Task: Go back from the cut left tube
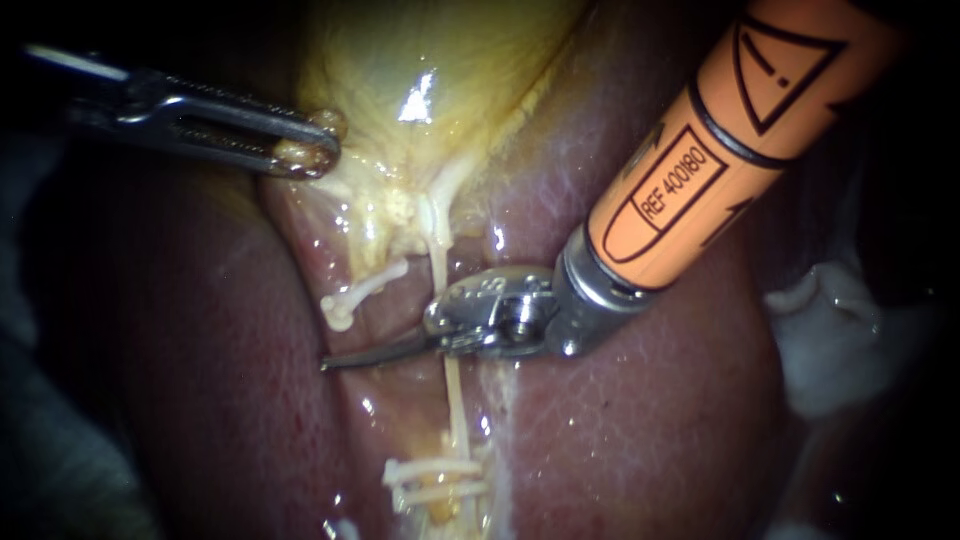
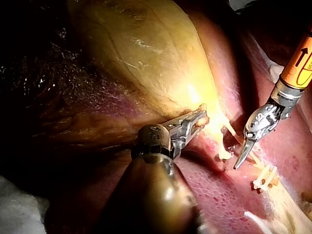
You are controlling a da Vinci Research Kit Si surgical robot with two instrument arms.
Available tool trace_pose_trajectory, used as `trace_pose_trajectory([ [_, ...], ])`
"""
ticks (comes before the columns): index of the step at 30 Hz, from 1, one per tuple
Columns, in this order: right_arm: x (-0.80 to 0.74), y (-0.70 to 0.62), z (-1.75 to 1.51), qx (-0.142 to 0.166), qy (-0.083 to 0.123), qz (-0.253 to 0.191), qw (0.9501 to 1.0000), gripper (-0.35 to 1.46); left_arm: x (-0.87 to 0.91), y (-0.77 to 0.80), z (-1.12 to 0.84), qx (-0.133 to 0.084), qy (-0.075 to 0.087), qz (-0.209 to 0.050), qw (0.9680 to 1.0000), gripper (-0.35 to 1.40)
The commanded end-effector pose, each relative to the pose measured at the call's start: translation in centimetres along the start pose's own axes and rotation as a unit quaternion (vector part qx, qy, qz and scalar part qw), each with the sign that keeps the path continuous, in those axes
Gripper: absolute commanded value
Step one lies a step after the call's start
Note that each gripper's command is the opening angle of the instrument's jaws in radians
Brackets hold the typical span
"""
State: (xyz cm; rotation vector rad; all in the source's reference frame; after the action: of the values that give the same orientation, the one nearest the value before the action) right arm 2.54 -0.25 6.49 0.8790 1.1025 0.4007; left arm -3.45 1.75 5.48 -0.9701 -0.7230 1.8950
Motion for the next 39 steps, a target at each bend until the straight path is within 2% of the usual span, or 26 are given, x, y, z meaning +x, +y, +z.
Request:
trace_pose_trajectory([
  [1,0.00,0.00,0.01,-0.002,0.004,0.005,1.0000,0.32,0.00,0.00,0.00,0.000,0.000,0.000,1.0000,-0.35],
  [2,0.01,-0.01,0.02,0.000,0.010,0.011,0.9999,0.62,0.00,-0.01,0.00,0.000,0.000,0.000,1.0000,-0.35],
  [3,0.01,-0.01,0.04,0.000,0.016,0.017,0.9997,0.84,0.00,-0.01,0.00,0.000,0.000,0.000,1.0000,-0.35],
  [4,0.02,-0.02,0.06,-0.001,0.023,0.017,0.9996,1.03,0.00,-0.01,0.00,0.000,0.000,0.000,1.0000,-0.35],
  [5,0.02,-0.03,0.08,0.000,0.025,0.016,0.9995,1.09,0.00,-0.01,0.00,0.000,0.000,0.000,1.0000,-0.35],
  [11,0.00,-0.08,0.10,0.000,0.026,0.021,0.9994,1.18,0.00,-0.01,-0.01,0.000,0.000,0.000,1.0000,-0.35],
  [14,-0.03,-0.15,0.03,-0.015,0.034,0.021,0.9991,1.28,0.00,-0.02,0.00,0.000,0.000,0.000,1.0000,-0.35],
  [16,-0.08,-0.25,-0.08,-0.046,0.045,0.022,0.9977,1.36,0.00,-0.03,0.00,0.000,0.000,0.000,1.0000,-0.35],
  [17,-0.10,-0.32,-0.16,-0.074,0.054,0.010,0.9958,1.43,0.00,-0.04,0.00,0.000,0.000,0.000,1.0000,-0.35],
  [19,-0.13,-0.42,-0.30,-0.112,0.062,-0.018,0.9915,1.43,0.01,-0.05,0.00,0.000,0.000,0.000,1.0000,-0.35],
  [22,-0.15,-0.57,-0.62,-0.152,0.060,-0.070,0.9841,1.43,0.01,-0.05,0.00,0.000,0.000,0.000,1.0000,-0.35],
  [24,-0.14,-0.64,-0.87,-0.177,0.048,-0.103,0.9776,1.43,0.01,-0.05,0.00,0.000,0.000,0.000,1.0000,-0.35],
  [26,-0.12,-0.68,-1.10,-0.197,0.024,-0.120,0.9728,1.43,0.01,-0.05,0.00,0.000,0.000,0.000,1.0000,-0.35],
  [29,-0.06,-0.71,-1.44,-0.222,-0.038,-0.154,0.9620,1.43,0.01,-0.05,0.00,0.000,0.000,0.000,1.0000,-0.35],
  [30,-0.03,-0.72,-1.55,-0.232,-0.066,-0.165,0.9564,1.43,0.01,-0.06,0.00,0.000,0.000,0.000,1.0000,-0.35],
  [32,-0.01,-0.72,-1.70,-0.244,-0.105,-0.181,0.9468,1.43,0.01,-0.06,0.00,0.000,0.000,0.000,1.0000,-0.35],
  [33,0.01,-0.72,-1.77,-0.253,-0.126,-0.191,0.9401,1.41,0.00,-0.06,0.00,0.000,0.000,0.000,1.0000,-0.35],
  [36,0.02,-0.73,-1.91,-0.271,-0.158,-0.209,0.9262,1.41,0.00,-0.05,0.00,0.000,0.000,0.000,1.0000,-0.35],
  [39,0.02,-0.74,-1.98,-0.288,-0.167,-0.217,0.9177,1.41,-0.01,-0.06,0.03,0.001,0.000,0.001,1.0000,-0.35],
])
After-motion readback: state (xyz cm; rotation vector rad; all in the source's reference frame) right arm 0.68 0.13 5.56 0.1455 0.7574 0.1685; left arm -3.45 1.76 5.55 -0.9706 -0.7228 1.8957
